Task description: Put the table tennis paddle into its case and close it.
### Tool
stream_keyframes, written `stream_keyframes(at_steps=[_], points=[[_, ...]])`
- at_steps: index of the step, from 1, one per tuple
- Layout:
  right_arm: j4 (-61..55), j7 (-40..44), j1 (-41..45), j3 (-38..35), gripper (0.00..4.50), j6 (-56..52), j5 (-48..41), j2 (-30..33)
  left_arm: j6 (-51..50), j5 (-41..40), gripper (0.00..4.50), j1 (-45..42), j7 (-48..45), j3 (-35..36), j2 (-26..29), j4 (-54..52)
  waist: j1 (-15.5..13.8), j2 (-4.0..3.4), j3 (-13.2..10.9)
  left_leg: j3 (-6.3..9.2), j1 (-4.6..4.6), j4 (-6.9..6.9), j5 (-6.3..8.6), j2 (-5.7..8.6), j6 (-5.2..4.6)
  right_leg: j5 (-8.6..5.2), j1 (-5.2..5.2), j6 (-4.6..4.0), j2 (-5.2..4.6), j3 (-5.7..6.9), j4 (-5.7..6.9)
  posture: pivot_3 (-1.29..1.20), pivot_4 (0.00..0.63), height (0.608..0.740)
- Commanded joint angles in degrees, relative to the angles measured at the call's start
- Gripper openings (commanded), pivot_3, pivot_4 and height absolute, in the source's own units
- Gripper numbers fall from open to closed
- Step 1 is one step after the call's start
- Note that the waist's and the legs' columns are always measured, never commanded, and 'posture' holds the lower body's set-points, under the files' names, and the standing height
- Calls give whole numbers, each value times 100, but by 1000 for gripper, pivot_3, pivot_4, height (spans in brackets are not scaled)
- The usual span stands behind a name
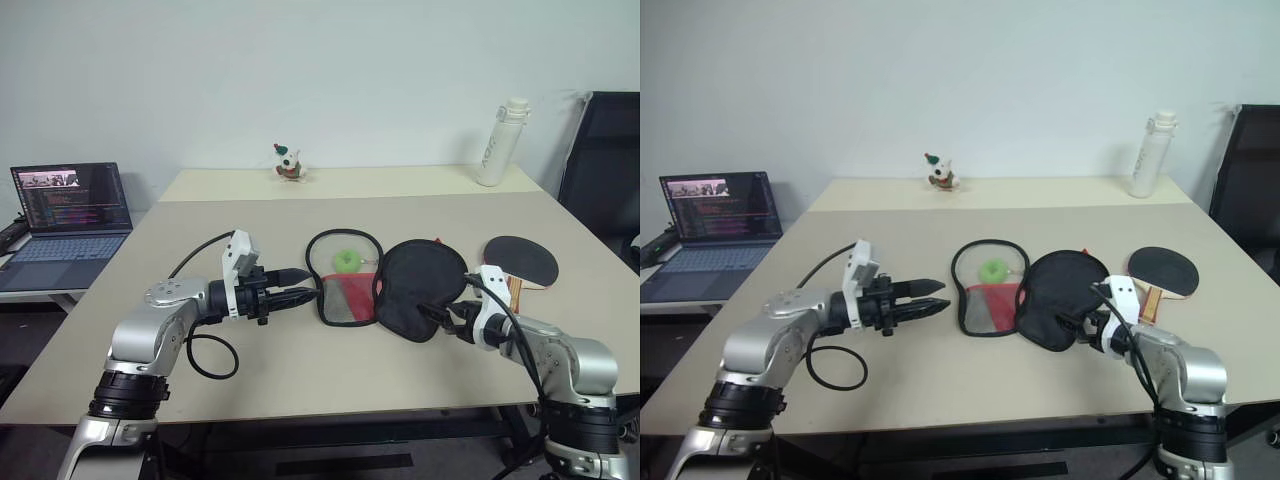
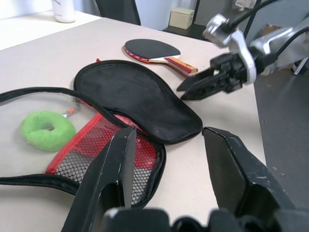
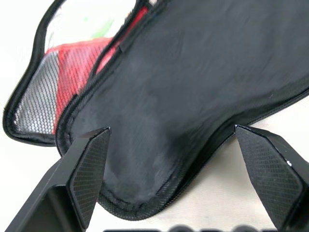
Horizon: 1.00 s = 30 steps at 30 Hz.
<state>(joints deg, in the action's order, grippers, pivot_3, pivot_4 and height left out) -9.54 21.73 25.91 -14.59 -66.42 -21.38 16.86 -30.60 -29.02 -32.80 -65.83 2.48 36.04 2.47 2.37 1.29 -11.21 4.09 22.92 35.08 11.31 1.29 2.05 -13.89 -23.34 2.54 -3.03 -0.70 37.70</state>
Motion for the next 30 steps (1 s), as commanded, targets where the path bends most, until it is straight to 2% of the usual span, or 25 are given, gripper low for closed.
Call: stream_keyframes(at_steps=[1,6,11,19,23,30], points=[[33,-196,3,16,4474,344,28,-73,78,-40,2369,-164,-89,73,149,-114,0,0,0,0,-1,0,0,0,0,0,0,0,1,0,0,0,150,740],[105,-250,-38,139,4474,445,-41,-127,112,-7,2369,-155,-77,72,191,-84,1,0,0,0,0,0,0,0,0,0,0,0,1,0,0,0,150,740],[-57,-397,20,348,4474,537,-119,-477,105,14,2369,-113,-16,78,178,-118,13,0,0,1,-1,-1,0,-1,0,0,0,0,5,1,0,0,150,740],[-22,-503,-168,302,4474,723,-61,-311,121,22,2369,-80,9,84,215,-122,-8,1,0,2,1,0,0,-1,0,0,0,0,0,1,-2,0,150,740],[134,-618,47,111,4474,662,-309,-644,129,30,2369,-100,26,52,191,-119,0,1,0,2,-1,-1,0,-1,0,0,0,0,3,1,-1,0,150,740],[177,-672,364,-208,2226,232,-869,-949,163,45,2369,-48,80,53,163,-193,12,1,0,2,0,-1,0,-3,0,0,0,0,5,0,-1,0,150,740]])
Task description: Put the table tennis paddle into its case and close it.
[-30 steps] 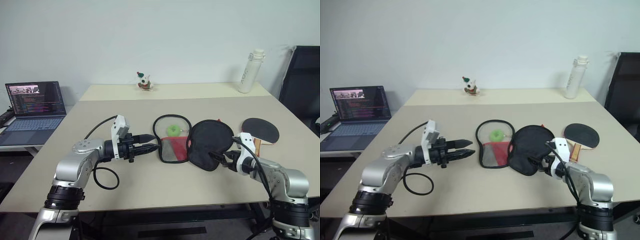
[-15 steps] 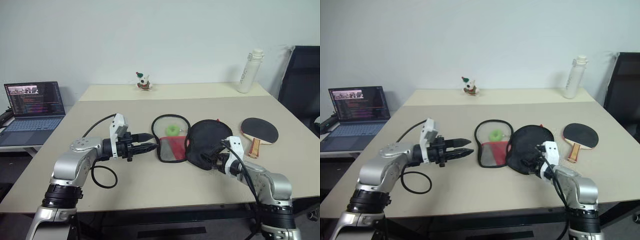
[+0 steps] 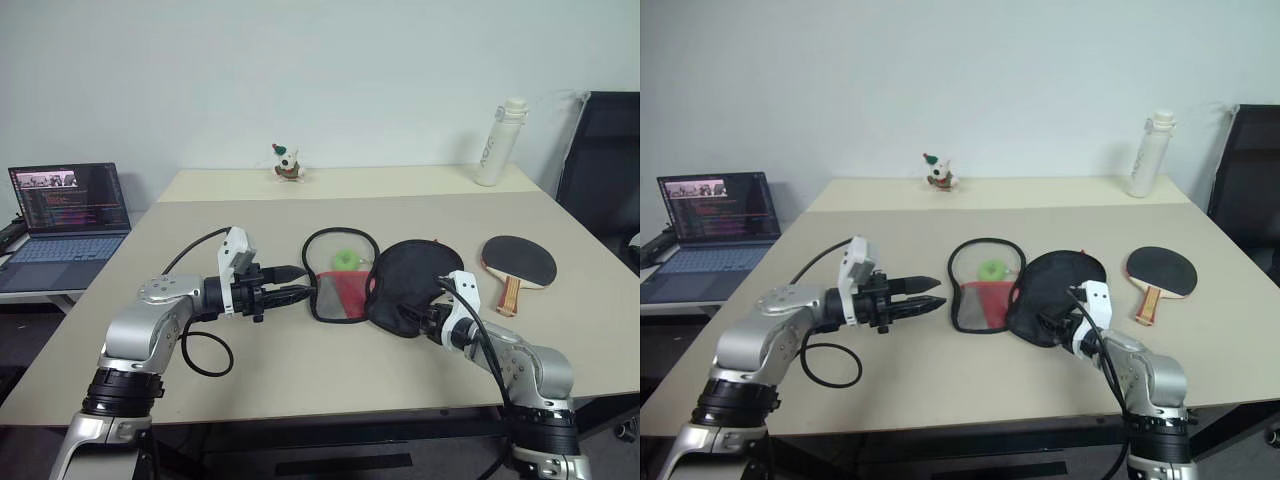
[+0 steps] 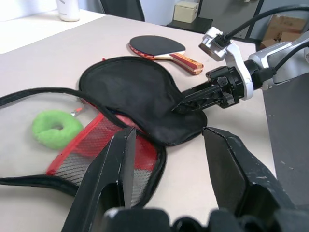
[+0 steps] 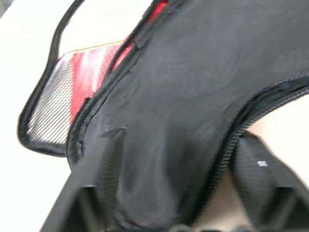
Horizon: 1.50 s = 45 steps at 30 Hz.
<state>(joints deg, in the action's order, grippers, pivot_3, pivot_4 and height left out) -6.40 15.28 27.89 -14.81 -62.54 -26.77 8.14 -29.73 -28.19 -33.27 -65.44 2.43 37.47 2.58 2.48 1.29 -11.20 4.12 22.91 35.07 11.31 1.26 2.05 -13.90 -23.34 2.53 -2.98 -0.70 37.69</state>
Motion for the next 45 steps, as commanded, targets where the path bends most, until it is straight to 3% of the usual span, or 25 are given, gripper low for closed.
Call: stream_keyframes(at_steps=[1,6,7,13,17,21,32,43,45], points=[[-133,-46,171,-174,1843,-184,-364,-93,69,-45,2369,22,53,64,19,-229,-1,0,0,0,0,0,0,0,0,0,0,0,0,-1,0,0,150,740],[68,28,318,-8,58,-195,-415,-10,61,-56,2369,44,104,62,15,-257,-5,0,0,1,0,-1,0,0,0,0,0,0,-1,0,-1,0,150,740],[148,89,396,12,19,-216,-427,68,66,-55,2369,39,108,55,15,-255,-3,0,0,0,0,-1,0,0,0,0,0,0,-1,0,0,0,150,740],[1064,1023,991,537,19,-189,-300,1216,85,-37,2369,13,119,20,-6,-249,-10,0,0,-2,1,-1,0,2,0,0,0,0,-1,2,-5,0,150,740],[2239,1945,1650,1109,19,263,47,2047,74,-52,2369,29,143,18,-31,-304,-6,1,-1,-7,2,-1,0,6,-1,0,0,0,0,2,-9,0,150,740],[3379,2836,2327,1761,19,932,552,2469,64,-62,2369,36,169,28,-43,-341,35,4,-3,-10,1,-5,0,4,-1,0,-1,0,4,2,-11,0,150,740],[6292,3750,3799,2495,19,2934,1964,2412,26,-85,2369,180,274,82,1,-526,52,13,-10,-12,2,-5,1,5,0,1,-2,0,3,-2,-13,0,150,740],[7363,3260,4222,2215,19,3765,2489,2355,33,-83,2369,175,287,44,-15,-527,56,15,-13,-12,1,-6,1,6,1,4,-2,-5,2,-5,-11,0,150,740],[7396,3050,4224,2196,632,3912,2591,2401,46,-66,2369,140,281,11,-41,-482,56,15,-13,-12,1,-6,1,6,1,5,-2,-7,1,-5,-10,0,150,740]])
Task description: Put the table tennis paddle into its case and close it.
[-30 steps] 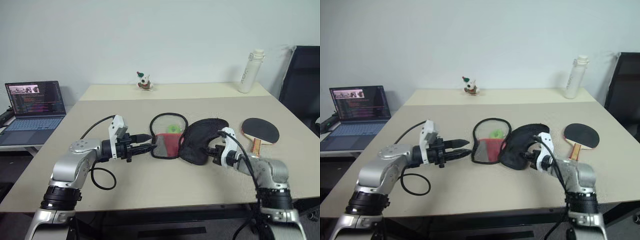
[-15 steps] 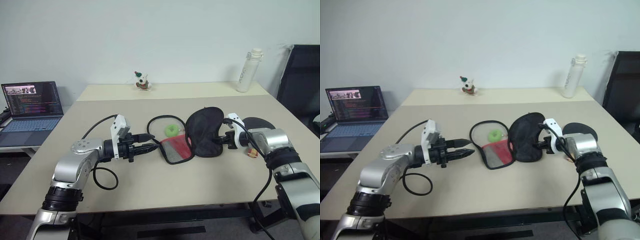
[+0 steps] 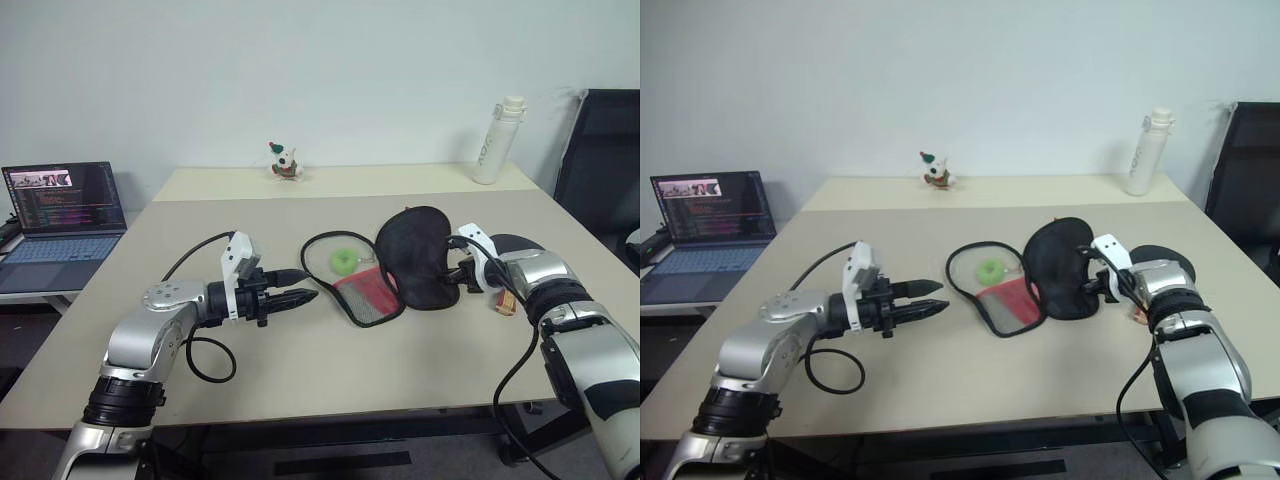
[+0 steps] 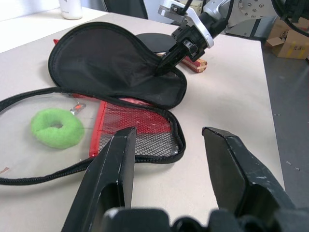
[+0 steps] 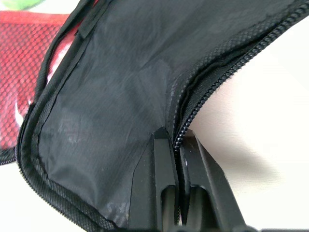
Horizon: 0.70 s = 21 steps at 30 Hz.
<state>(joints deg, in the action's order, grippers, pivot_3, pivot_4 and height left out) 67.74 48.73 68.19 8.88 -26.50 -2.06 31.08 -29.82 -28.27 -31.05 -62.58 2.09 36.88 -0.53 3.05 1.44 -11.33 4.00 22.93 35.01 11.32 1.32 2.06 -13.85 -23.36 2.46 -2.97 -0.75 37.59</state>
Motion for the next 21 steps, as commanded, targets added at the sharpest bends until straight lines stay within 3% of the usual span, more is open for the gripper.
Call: stream_keyframes(at_steps=[1,11,17,21], points=[[-16,-360,179,-164,978,385,194,127,58,-51,2369,-96,-5,33,8,-152,-1,0,0,0,0,0,0,0,0,0,0,0,0,0,0,0,150,740],[-448,-847,132,-1013,4481,198,-152,371,106,-39,2369,-213,-112,-75,-114,-34,-3,-1,-2,0,0,0,0,0,0,2,0,-3,0,-1,2,0,150,740],[-2358,-2005,-949,-1904,4481,-729,-547,478,24,-190,2369,-183,-174,5,-58,-119,-28,1,-1,2,1,-2,0,-2,0,0,0,-1,-2,0,3,0,150,740],[-3881,-3146,-1798,-2660,4481,-1772,-840,49,91,-153,2369,-242,-240,-73,-99,-9,-25,1,-2,1,1,-1,0,-2,0,0,-1,-1,-3,-3,8,0,150,740]])
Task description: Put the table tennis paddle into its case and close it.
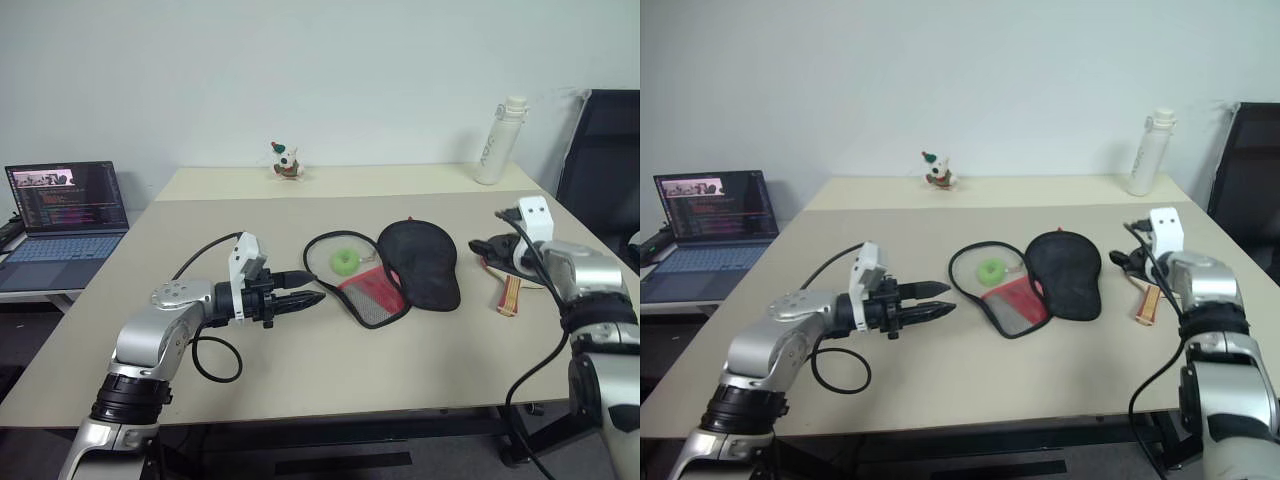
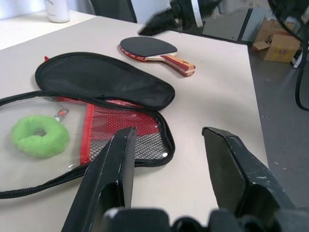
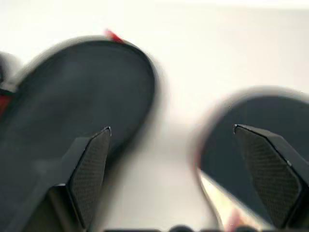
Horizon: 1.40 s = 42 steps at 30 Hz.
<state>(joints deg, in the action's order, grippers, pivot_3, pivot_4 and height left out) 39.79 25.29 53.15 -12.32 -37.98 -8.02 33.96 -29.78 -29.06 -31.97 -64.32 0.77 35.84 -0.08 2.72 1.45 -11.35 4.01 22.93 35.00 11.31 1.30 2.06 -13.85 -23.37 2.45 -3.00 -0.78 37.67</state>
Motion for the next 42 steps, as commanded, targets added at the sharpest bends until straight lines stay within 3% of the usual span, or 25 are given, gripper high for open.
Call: stream_keyframes(at_steps=[1,6,12,25,31,39,42], points=[[-1379,-1111,-438,-720,4481,-779,-275,-376,90,-72,2369,-185,-82,36,-21,-35,13,-1,0,-3,-1,2,0,0,0,0,-2,0,0,-3,5,0,150,740],[-2005,-2031,-845,-1111,4481,-1015,-299,-892,99,-79,2369,-398,-230,-48,-88,50,17,-1,0,-6,-3,6,-1,1,-1,-3,-4,7,1,-5,13,0,150,740],[-1440,-2501,-806,-1100,4481,-679,-199,-1066,164,0,2369,-648,-367,-61,-95,188,18,-1,0,-8,-2,6,-1,2,-1,-2,-3,4,1,-5,9,0,150,740],[-422,-2773,-576,-977,4481,-337,-216,-1021,152,-1,2369,-502,-306,1,-82,52,24,2,2,-11,-4,6,-1,1,-1,-3,-2,6,2,-8,8,0,150,740],[886,-2526,-5,-752,4481,249,-70,-694,184,24,2369,-543,-288,-42,-99,91,53,7,4,-21,-16,17,-2,3,-3,6,14,17,2,-17,3,0,150,740],[1889,-2447,396,-651,1738,818,22,-454,193,26,2369,-466,-258,-31,-64,37,52,8,4,-25,-13,14,-2,3,-5,9,14,20,4,-19,-5,0,150,740],[1943,-2487,417,-676,1093,965,-2,-458,188,28,2369,-428,-243,-25,-53,8,48,12,6,-23,-11,15,-3,3,-5,10,15,21,2,-19,-7,0,150,740]])
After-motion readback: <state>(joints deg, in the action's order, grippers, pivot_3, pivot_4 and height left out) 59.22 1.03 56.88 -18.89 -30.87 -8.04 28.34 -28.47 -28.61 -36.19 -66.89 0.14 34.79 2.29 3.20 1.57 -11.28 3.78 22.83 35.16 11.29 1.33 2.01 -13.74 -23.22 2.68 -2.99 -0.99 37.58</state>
